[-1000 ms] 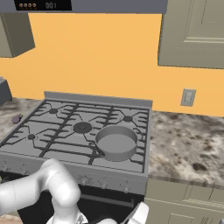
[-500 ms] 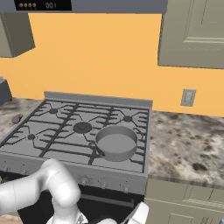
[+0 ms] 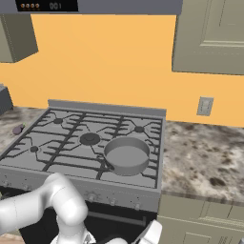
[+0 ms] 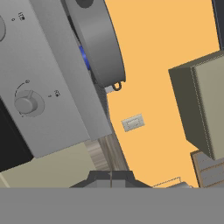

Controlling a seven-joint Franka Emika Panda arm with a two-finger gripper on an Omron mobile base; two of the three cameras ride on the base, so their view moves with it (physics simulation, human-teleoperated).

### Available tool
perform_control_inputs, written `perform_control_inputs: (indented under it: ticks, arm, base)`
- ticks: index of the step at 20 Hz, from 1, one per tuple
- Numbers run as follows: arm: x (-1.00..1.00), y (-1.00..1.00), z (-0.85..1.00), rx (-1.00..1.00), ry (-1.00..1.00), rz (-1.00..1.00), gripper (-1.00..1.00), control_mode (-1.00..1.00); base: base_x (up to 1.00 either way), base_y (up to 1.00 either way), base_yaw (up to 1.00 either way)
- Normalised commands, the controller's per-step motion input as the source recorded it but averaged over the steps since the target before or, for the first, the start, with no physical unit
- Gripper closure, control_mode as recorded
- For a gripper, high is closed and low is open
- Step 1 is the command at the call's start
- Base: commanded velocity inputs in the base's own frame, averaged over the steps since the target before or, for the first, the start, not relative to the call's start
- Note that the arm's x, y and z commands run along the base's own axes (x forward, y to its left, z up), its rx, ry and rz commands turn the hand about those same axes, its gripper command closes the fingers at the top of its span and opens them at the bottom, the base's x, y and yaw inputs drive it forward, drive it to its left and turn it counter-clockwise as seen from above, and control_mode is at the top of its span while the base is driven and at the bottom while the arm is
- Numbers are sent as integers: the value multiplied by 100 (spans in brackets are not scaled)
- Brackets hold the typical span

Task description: Turn on the burner for the pot on the stove. Wait thirty seconds for the pot to heat up. Then add the eggplant to the pot.

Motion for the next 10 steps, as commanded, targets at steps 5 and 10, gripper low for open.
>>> perform_control_inputs:
  ticks: [5,10]
  arm:
    - [0,0,0,0,0,0,100,-100]
    - [0,0,0,0,0,0,100,-100]
  base:
    - [0,0,0]
    - [0,0,0]
